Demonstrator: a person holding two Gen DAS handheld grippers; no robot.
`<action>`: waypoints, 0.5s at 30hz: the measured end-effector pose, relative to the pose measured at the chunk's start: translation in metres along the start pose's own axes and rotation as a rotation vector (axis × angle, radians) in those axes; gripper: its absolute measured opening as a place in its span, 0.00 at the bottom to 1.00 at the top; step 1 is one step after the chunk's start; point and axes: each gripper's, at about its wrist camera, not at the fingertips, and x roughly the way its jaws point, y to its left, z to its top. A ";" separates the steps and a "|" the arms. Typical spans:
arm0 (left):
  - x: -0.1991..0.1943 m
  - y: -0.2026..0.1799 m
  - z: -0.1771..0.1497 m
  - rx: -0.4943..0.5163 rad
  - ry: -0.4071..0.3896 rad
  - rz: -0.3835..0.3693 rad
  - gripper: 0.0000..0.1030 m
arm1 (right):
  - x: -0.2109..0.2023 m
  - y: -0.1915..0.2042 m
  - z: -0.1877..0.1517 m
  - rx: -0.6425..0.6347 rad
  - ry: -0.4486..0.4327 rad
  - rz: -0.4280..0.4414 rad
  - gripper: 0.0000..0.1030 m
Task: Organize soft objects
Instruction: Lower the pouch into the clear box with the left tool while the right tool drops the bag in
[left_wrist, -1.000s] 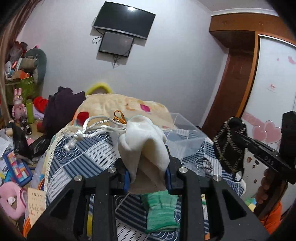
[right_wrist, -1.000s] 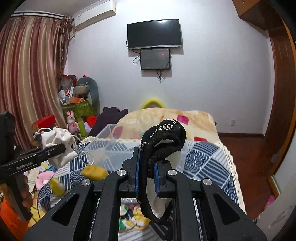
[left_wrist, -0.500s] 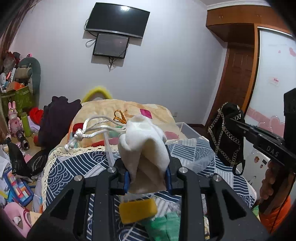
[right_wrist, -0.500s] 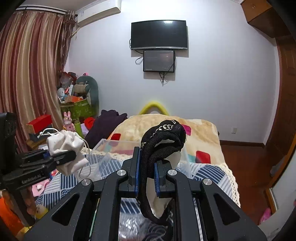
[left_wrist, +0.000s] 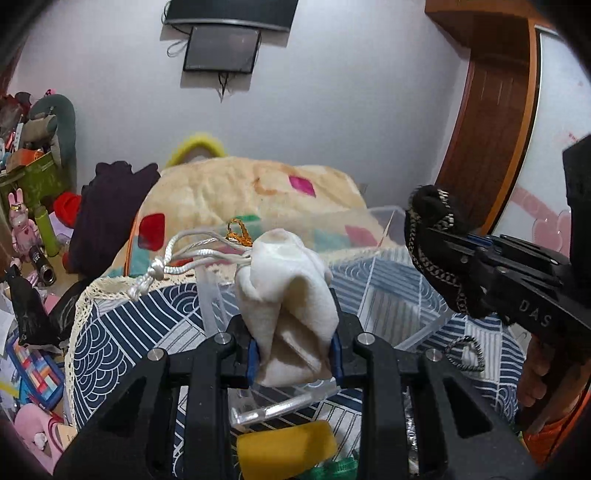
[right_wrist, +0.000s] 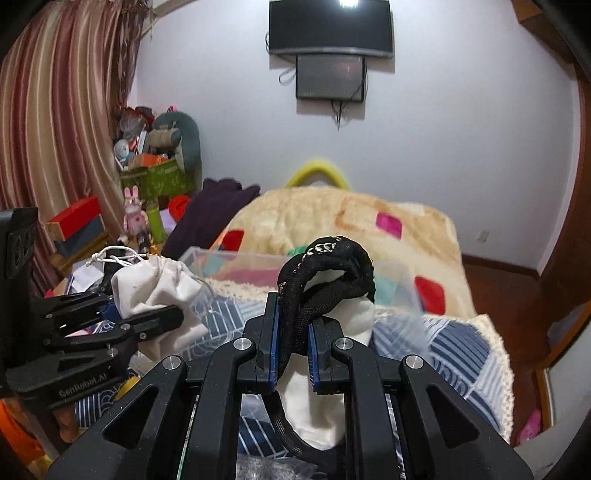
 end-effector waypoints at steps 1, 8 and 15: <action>0.003 0.000 0.000 0.005 0.012 0.004 0.28 | 0.005 -0.001 -0.001 0.004 0.020 0.007 0.11; 0.010 -0.003 -0.005 0.009 0.052 0.032 0.33 | 0.025 -0.004 -0.008 0.011 0.115 0.005 0.11; 0.001 -0.001 -0.005 -0.002 0.034 0.033 0.60 | 0.017 -0.004 -0.011 0.018 0.136 0.012 0.42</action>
